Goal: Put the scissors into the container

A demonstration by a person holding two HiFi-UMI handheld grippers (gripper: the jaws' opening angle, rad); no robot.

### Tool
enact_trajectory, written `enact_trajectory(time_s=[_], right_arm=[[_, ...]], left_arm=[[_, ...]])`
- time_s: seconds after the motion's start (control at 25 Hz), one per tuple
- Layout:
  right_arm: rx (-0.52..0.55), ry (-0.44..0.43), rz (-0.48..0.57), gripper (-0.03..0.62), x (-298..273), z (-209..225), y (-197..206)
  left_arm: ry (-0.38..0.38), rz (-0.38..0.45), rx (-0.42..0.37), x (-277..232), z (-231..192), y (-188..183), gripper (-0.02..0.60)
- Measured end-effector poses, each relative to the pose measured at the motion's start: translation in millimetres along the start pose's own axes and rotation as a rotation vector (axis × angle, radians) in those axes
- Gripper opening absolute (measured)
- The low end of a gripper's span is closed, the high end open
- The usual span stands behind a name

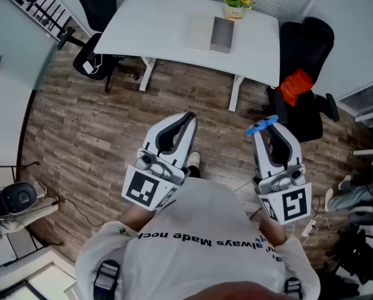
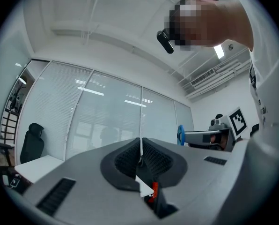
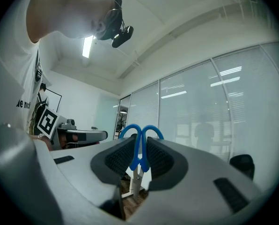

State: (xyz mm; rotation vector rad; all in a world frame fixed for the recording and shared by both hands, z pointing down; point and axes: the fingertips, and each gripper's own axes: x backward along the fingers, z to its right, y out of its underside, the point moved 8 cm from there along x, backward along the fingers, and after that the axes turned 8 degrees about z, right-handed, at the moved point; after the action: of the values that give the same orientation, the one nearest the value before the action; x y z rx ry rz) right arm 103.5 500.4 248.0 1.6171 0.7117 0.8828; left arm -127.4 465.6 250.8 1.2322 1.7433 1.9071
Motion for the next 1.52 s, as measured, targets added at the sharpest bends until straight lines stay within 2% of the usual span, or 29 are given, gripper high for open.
enact_trajectory(time_s=[0.32,0.68,1.08,1.52], right_arm=[[0.007,0.024,-0.004,0.094,-62,4,12],[0.001,0.036,-0.014,0.094,-103,10,24],[-0.005,0.032,-0.028,0.094,-135,31,40],[0.006,0.063,-0.008,0.094,-154,95,49]], left_arm=[[0.032,0.007,0.002,-25,-64,5,0.031],[0.023,-0.02,0.018,-38,-108,15,0.031],[0.013,-0.031,0.021,-63,-136,30,0.031],[0.051,-0.019,0.017,-133,-140,54,0.031]])
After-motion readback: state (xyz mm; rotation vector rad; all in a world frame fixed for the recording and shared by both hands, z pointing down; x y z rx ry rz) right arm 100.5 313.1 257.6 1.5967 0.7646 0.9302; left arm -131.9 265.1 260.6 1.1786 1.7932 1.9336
